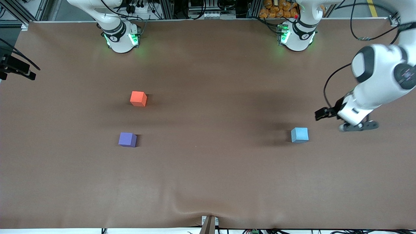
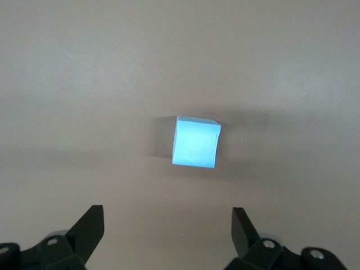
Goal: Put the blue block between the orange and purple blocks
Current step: 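Reach the left gripper down toward the light-blue cube, then close the left gripper on the light-blue cube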
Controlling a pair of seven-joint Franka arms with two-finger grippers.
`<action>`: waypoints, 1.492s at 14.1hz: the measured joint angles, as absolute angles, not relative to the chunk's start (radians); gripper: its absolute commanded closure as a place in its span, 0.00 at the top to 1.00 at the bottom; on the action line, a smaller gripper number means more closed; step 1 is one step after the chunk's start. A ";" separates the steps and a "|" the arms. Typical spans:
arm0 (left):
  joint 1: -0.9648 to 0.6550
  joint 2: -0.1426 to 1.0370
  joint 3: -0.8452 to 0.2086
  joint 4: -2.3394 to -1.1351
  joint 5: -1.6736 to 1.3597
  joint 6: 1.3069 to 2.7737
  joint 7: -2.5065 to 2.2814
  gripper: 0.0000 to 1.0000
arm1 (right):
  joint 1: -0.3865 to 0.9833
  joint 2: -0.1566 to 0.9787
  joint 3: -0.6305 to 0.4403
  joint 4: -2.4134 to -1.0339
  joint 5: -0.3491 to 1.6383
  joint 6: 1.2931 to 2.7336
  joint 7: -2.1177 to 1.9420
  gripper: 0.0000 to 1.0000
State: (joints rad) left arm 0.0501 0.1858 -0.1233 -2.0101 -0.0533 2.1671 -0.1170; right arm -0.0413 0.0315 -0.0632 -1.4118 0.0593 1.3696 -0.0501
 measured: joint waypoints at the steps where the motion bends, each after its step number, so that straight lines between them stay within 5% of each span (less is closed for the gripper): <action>1: 0.049 0.223 -0.127 -2.012 -0.053 2.201 -0.117 1.00 | -0.039 0.032 -0.063 -1.412 0.059 1.370 -0.050 1.00; 6: 0.046 0.378 -0.138 -2.026 -0.040 2.400 -0.109 1.00 | -0.032 0.038 -0.061 -1.412 0.059 1.370 -0.050 1.00; 11: 0.011 0.444 -0.143 -2.026 -0.023 2.451 -0.103 0.96 | -0.030 0.039 -0.059 -1.412 0.059 1.370 -0.050 1.00; 13: 0.011 0.459 -0.143 -2.026 -0.008 2.459 -0.103 0.54 | -0.030 0.039 -0.059 -1.412 0.059 1.370 -0.050 1.00; 15: 0.011 0.473 -0.143 -2.024 0.009 2.470 -0.103 0.00 | -0.028 0.039 -0.059 -1.412 0.059 1.370 -0.050 1.00; 21: -0.044 0.480 -0.208 -1.949 0.013 2.471 -0.105 0.00 | -0.023 0.048 -0.058 -1.412 0.059 1.370 -0.051 1.00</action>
State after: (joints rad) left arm -0.0445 0.4799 -0.2081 -1.9493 0.0132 2.4711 -0.1053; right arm -0.0230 0.0480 -0.0580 -1.4119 0.0594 1.3699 -0.0505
